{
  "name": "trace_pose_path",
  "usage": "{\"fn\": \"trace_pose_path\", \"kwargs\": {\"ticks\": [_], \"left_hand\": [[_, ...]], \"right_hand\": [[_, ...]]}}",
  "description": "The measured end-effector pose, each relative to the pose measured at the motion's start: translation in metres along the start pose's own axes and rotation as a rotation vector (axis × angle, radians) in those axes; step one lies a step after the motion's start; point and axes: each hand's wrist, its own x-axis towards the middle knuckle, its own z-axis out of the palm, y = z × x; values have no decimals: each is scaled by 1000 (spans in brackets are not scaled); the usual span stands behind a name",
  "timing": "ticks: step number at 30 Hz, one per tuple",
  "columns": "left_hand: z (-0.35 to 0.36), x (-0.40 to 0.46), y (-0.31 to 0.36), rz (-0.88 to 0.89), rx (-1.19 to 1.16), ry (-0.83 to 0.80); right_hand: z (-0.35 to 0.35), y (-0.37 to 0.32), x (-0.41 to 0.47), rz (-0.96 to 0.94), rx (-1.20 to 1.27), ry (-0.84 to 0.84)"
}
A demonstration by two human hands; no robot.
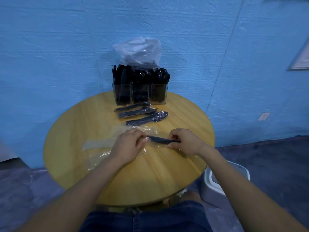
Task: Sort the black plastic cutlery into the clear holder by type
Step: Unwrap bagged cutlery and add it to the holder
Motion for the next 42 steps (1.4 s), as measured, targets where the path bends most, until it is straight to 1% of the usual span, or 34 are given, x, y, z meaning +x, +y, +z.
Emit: {"fn": "trace_pose_path", "kwargs": {"ticks": [3, 6, 8, 10, 13, 17, 19, 22, 26, 28, 32, 37, 39, 42], "left_hand": [[0, 0, -2, 11, -8, 0], [0, 4, -2, 15, -20, -6], [-1, 8, -1, 5, -44, -14], [-4, 11, 3, -26, -84, 11], [-14, 15, 12, -77, -263, 113], [-29, 20, 16, -204, -736, 203], [-33, 23, 13, -257, -871, 224], [-36, 27, 5, -354, -971, 240], [-41, 28, 4, -366, -934, 287], [-43, 29, 3, -393, -978, 331], [-49, 31, -5, -511, -1132, 393], [-46, 32, -8, -678, -1252, 361], [-41, 31, -8, -746, -1295, 310], [-39, 29, -8, -776, -1366, 235]], "right_hand": [[-5, 6, 0, 18, 1, 101], [-11, 2, 5, -14, 52, 201], [-15, -5, 10, -42, 98, 246], [-18, -10, 14, -66, 140, 270], [-18, -14, 21, -77, 159, 261], [-13, -18, 28, -117, 155, 239], [-11, -22, 31, -148, 155, 208], [-10, -27, 34, -180, 149, 174], [-8, -31, 37, -199, 162, 153], [-8, -27, 36, -180, 215, 175], [-12, -13, 29, -87, 334, 221], [-22, -9, 26, -13, 619, 444], [-29, -14, 27, -33, 664, 490], [-40, -25, 32, -58, 676, 565]]}}
